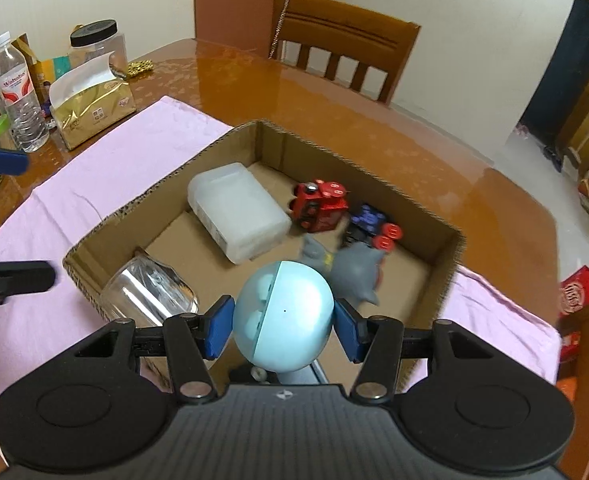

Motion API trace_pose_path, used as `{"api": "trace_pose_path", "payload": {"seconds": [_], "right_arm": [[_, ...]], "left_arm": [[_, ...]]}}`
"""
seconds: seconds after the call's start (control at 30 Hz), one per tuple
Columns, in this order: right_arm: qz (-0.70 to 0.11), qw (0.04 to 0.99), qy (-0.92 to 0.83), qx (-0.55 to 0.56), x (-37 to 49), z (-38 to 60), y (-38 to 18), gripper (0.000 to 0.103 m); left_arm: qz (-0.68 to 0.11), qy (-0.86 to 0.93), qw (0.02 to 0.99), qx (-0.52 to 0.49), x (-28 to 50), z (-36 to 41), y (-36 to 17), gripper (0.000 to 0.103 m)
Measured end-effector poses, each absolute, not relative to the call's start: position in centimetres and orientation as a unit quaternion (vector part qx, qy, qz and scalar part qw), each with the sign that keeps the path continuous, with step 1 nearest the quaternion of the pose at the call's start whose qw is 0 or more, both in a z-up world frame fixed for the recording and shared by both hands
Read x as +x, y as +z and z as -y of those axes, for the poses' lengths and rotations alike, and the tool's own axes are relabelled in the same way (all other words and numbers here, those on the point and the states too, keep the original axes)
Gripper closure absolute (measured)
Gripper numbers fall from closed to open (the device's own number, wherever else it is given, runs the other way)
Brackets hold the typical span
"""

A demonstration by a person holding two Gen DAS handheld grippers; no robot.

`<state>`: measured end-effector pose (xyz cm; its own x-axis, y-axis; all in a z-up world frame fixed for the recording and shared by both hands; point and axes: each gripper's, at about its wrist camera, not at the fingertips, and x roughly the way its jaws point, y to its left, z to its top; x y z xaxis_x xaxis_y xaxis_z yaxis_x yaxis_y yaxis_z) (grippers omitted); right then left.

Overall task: Organize rigid objects
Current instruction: 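Lower the clear jar into the box with the left gripper while the right carries the teal case in, then open the right gripper to release the teal case into the box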

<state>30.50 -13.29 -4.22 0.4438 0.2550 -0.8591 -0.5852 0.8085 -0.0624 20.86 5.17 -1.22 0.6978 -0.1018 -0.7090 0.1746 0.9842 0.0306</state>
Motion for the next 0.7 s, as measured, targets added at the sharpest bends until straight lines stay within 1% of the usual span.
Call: {"api": "trace_pose_path", "payload": {"seconds": [0.13, 0.17, 0.23, 0.27, 0.3, 0.7], "right_arm": [[-0.465, 0.828, 0.259, -0.177, 31.5, 11.3, -5.1, 0.043], [-0.459, 0.831, 0.260, -0.176, 31.6, 11.0, -5.1, 0.040], [-0.454, 0.835, 0.259, -0.174, 31.7, 10.5, -4.8, 0.008], [-0.448, 0.839, 0.257, -0.172, 31.6, 10.4, -4.5, 0.003], [-0.437, 0.846, 0.256, -0.168, 31.3, 10.4, -4.0, 0.000], [-0.425, 0.872, 0.196, -0.142, 26.7, 13.2, -1.6, 0.000]], "left_arm": [[-0.382, -0.061, 0.921, 0.036, 20.1, -6.4, -1.3, 0.002], [-0.382, -0.060, 0.922, 0.036, 20.0, -6.6, -1.4, 0.002], [-0.384, -0.058, 0.921, 0.035, 19.7, -7.0, -1.6, 0.002], [-0.386, -0.057, 0.920, 0.035, 19.6, -7.1, -1.7, 0.002], [-0.387, -0.056, 0.920, 0.035, 19.4, -7.2, -1.8, 0.002], [-0.405, -0.055, 0.912, 0.031, 17.9, -8.3, -3.3, 0.002]]}}
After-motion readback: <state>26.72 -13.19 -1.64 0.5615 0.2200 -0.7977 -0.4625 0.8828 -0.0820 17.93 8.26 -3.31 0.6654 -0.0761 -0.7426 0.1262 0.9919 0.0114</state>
